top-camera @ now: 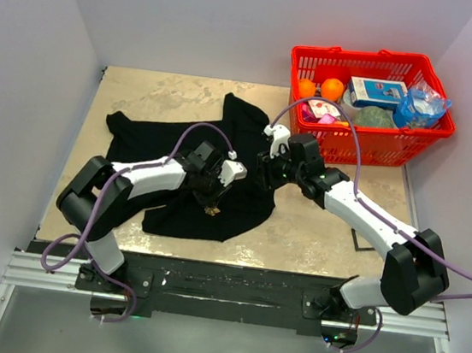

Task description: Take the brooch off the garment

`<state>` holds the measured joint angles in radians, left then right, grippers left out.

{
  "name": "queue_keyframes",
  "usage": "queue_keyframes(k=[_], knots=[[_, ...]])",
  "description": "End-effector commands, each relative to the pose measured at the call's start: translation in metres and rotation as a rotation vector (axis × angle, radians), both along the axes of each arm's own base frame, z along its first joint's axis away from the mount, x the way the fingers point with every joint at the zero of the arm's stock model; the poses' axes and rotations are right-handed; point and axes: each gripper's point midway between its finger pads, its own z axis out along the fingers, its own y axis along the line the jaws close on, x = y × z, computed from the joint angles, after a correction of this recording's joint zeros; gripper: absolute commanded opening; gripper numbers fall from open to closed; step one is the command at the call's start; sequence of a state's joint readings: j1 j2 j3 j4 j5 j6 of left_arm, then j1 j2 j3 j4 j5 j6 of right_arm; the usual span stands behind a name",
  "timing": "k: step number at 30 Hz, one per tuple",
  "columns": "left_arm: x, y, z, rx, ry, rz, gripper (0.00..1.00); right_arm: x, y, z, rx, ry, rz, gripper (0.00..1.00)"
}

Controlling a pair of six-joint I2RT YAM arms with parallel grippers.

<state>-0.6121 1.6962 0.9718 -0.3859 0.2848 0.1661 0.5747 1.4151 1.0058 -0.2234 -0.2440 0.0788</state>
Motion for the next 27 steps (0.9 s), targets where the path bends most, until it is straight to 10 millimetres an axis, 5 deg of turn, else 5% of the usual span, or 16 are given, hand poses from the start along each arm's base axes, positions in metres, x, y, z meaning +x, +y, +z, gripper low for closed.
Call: queue_keyframes(k=[1, 11, 22, 27], knots=[[0.003, 0.004, -0.017, 0.058, 0.007, 0.025, 0.19, 0.008, 0.000, 0.017, 0.021, -0.064, -0.006, 0.43], [-0.006, -0.003, -0.031, 0.045, 0.093, 0.005, 0.00, 0.003, 0.003, 0.009, 0.024, -0.041, 0.026, 0.43], [0.008, -0.009, 0.019, -0.238, 0.235, 0.101, 0.00, -0.010, 0.014, -0.001, 0.028, 0.001, 0.106, 0.41], [0.016, 0.002, 0.018, -0.320, 0.318, 0.172, 0.00, -0.029, 0.030, -0.013, -0.044, -0.122, 0.255, 0.42]])
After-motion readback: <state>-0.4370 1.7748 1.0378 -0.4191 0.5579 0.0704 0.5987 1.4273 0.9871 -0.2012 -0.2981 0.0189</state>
